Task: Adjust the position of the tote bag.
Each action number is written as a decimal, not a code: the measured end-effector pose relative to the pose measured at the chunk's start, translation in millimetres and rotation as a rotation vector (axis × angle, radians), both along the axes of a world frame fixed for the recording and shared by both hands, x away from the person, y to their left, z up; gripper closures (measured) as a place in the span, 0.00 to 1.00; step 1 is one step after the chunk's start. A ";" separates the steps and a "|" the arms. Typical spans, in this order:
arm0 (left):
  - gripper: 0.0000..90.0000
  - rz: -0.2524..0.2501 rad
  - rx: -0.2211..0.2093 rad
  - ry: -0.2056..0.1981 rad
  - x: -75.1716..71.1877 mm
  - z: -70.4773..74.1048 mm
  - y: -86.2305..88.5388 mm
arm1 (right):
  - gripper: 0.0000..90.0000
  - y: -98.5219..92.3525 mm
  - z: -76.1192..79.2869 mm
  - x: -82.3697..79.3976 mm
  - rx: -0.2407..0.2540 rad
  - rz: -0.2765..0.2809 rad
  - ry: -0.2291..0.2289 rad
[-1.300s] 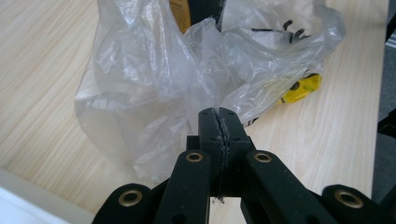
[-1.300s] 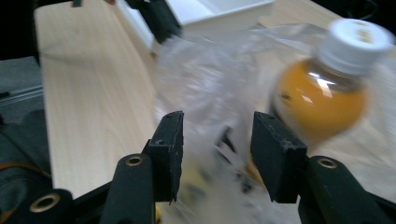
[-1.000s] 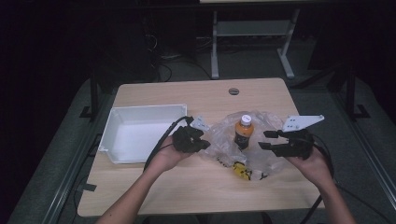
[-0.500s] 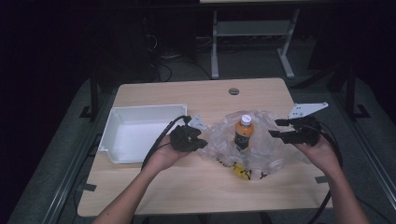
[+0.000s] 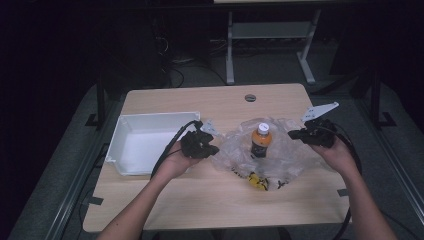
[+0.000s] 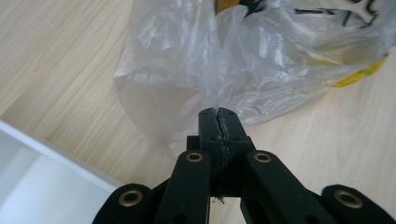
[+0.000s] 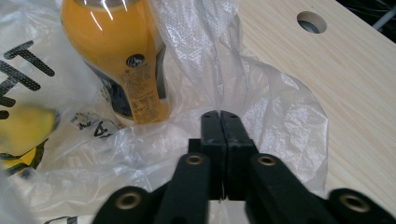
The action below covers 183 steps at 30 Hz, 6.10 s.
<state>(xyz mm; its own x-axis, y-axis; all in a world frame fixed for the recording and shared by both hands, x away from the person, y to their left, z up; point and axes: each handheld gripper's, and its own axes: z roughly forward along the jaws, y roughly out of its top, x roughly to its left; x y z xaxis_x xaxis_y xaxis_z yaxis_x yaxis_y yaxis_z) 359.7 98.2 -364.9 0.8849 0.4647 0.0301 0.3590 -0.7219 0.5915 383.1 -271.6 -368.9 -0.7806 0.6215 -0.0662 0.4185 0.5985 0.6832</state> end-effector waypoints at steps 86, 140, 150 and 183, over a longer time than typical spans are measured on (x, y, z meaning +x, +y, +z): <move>1.00 0.040 0.128 0.023 -12.6 -53.3 -23.2 | 0.51 50.0 -24.7 -68.6 0.156 0.242 0.067; 1.00 0.061 0.148 0.017 -12.5 -68.0 -28.6 | 0.67 10.8 -22.2 -60.4 0.111 0.136 0.117; 0.89 0.049 0.048 0.037 -20.0 -52.6 -10.8 | 0.64 11.8 -14.2 -27.7 0.116 0.089 0.105; 0.71 -0.040 -0.080 -0.039 6.4 33.3 -45.8 | 0.59 -6.3 -13.6 -10.5 0.106 0.018 0.087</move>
